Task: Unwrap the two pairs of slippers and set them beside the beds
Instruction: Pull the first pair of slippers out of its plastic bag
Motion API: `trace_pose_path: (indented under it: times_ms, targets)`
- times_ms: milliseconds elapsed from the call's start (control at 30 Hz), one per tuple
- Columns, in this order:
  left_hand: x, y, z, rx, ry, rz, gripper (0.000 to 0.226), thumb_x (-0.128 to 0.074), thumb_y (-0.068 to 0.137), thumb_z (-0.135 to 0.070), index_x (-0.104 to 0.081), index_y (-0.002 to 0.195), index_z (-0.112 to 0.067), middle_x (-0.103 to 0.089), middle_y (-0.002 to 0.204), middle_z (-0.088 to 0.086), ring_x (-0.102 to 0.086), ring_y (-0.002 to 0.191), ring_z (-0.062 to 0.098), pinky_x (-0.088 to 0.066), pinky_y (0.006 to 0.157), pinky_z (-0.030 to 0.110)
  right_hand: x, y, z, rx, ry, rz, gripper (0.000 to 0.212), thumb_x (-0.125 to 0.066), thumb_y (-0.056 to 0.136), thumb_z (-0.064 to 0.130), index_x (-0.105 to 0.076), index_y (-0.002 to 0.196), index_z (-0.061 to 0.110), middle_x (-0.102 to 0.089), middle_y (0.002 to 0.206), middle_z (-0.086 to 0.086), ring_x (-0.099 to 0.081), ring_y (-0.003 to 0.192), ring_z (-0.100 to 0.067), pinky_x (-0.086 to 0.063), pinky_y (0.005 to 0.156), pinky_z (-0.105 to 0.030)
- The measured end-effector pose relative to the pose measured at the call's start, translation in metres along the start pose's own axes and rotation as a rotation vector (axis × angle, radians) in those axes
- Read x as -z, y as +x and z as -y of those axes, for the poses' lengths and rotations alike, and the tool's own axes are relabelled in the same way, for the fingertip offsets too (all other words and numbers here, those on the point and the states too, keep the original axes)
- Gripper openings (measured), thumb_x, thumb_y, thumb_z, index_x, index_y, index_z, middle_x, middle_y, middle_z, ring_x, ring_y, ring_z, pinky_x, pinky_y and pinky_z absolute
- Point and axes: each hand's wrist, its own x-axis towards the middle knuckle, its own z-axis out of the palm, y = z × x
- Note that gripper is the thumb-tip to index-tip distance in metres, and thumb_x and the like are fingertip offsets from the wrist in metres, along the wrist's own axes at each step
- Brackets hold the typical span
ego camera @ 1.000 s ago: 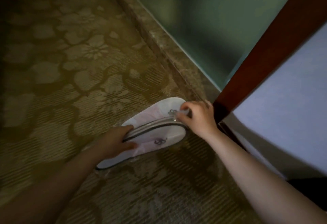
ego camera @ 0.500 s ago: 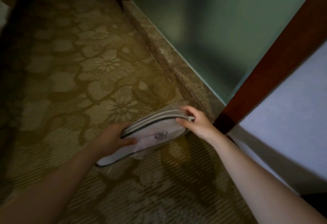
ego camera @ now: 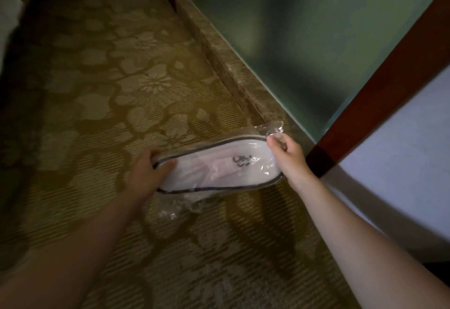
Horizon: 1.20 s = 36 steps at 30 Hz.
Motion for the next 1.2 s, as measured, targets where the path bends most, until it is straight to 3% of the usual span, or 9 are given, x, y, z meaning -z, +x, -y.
trace_pose_path:
  times_ms: [100, 200, 367, 567, 733, 833, 933, 1100, 1200]
  targets:
    - [0.002, -0.006, -0.001, 0.291, -0.306, 0.048, 0.062, -0.071, 0.075, -0.043, -0.045, 0.123, -0.016, -0.059, 0.117, 0.009, -0.061, 0.103, 0.031, -0.053, 0.088, 0.052, 0.005, 0.003, -0.009, -0.094, 0.086, -0.063, 0.013, -0.057, 0.085, 0.042, -0.063, 0.085, 0.031, -0.066, 0.101, -0.002, -0.063, 0.089, -0.019, -0.054, 0.074, -0.033]
    - [0.004, -0.008, -0.009, 0.472, -0.619, 0.297, 0.032, -0.063, 0.084, -0.038, -0.061, 0.105, -0.014, -0.072, 0.092, 0.009, -0.07, 0.082, 0.024, -0.057, 0.076, 0.041, 0.009, 0.003, -0.017, -0.246, 0.217, -0.092, 0.03, -0.057, 0.087, 0.042, -0.059, 0.11, 0.024, -0.065, 0.102, -0.004, -0.064, 0.086, -0.016, -0.051, 0.062, -0.028]
    - [-0.001, -0.006, -0.029, 0.392, -0.685, 0.272, 0.014, -0.06, 0.088, -0.021, -0.065, 0.083, -0.008, -0.075, 0.067, 0.007, -0.072, 0.059, 0.014, -0.062, 0.061, 0.034, 0.007, 0.004, -0.025, -0.407, 0.238, -0.131, 0.04, -0.059, 0.087, 0.037, -0.055, 0.118, 0.012, -0.063, 0.111, -0.015, -0.061, 0.092, -0.028, -0.052, 0.073, -0.036]
    - [0.002, -0.011, -0.055, 0.317, -0.691, 0.088, 0.021, -0.057, 0.09, -0.008, -0.059, 0.069, -0.008, -0.062, 0.039, -0.004, -0.06, 0.038, 0.006, -0.052, 0.04, 0.016, -0.015, -0.003, -0.006, -0.069, -0.31, -0.03, 0.063, -0.053, 0.09, 0.036, -0.027, 0.145, 0.019, -0.033, 0.151, -0.009, -0.032, 0.137, -0.028, -0.03, 0.109, -0.041]
    - [0.007, -0.013, -0.075, 0.312, -0.796, 0.134, 0.015, -0.055, 0.091, -0.007, -0.059, 0.078, -0.003, -0.064, 0.047, 0.003, -0.056, 0.035, 0.006, -0.053, 0.043, 0.017, -0.059, -0.034, 0.033, 0.341, -0.396, 0.515, 0.088, -0.066, 0.068, 0.06, -0.026, 0.143, 0.036, -0.023, 0.154, 0.011, -0.021, 0.14, -0.009, -0.026, 0.109, -0.033]
    - [0.006, -0.014, -0.084, 0.216, -0.769, 0.195, 0.015, -0.055, 0.091, -0.009, -0.061, 0.077, -0.003, -0.067, 0.047, 0.0, -0.062, 0.039, 0.005, -0.053, 0.045, 0.017, -0.084, -0.04, 0.04, 0.493, -0.514, 0.493, 0.088, -0.069, 0.074, 0.049, -0.019, 0.145, 0.034, -0.032, 0.151, 0.009, -0.032, 0.134, -0.01, -0.035, 0.107, -0.033]
    - [0.005, -0.017, -0.093, 0.079, -0.745, 0.26, 0.021, -0.057, 0.09, -0.017, -0.064, 0.073, -0.007, -0.071, 0.057, 0.0, -0.067, 0.05, 0.006, -0.055, 0.048, 0.017, -0.089, -0.036, 0.045, 0.531, -0.373, 0.316, 0.052, -0.062, 0.083, 0.033, -0.046, 0.132, 0.025, -0.063, 0.123, 0.0, -0.06, 0.11, -0.018, -0.051, 0.088, -0.038]
    - [0.009, -0.013, -0.086, -0.064, -0.569, 0.073, 0.028, -0.06, 0.086, -0.035, -0.063, 0.107, -0.017, -0.067, 0.107, 0.001, -0.063, 0.094, 0.014, -0.049, 0.072, 0.023, -0.085, -0.022, 0.046, 0.324, -0.081, 0.343, 0.017, -0.063, 0.085, 0.025, -0.065, 0.101, 0.02, -0.07, 0.088, 0.009, -0.067, 0.084, -0.009, -0.053, 0.072, -0.02]
    - [0.009, -0.009, -0.072, 0.107, -0.31, -0.071, 0.07, -0.074, 0.074, -0.033, -0.041, 0.133, -0.013, -0.051, 0.13, 0.003, -0.053, 0.112, 0.019, -0.043, 0.084, 0.028, -0.083, -0.021, 0.039, 0.078, 0.132, 0.358, 0.005, -0.063, 0.085, 0.026, -0.065, 0.09, 0.024, -0.072, 0.084, 0.01, -0.068, 0.082, -0.008, -0.052, 0.066, -0.016]
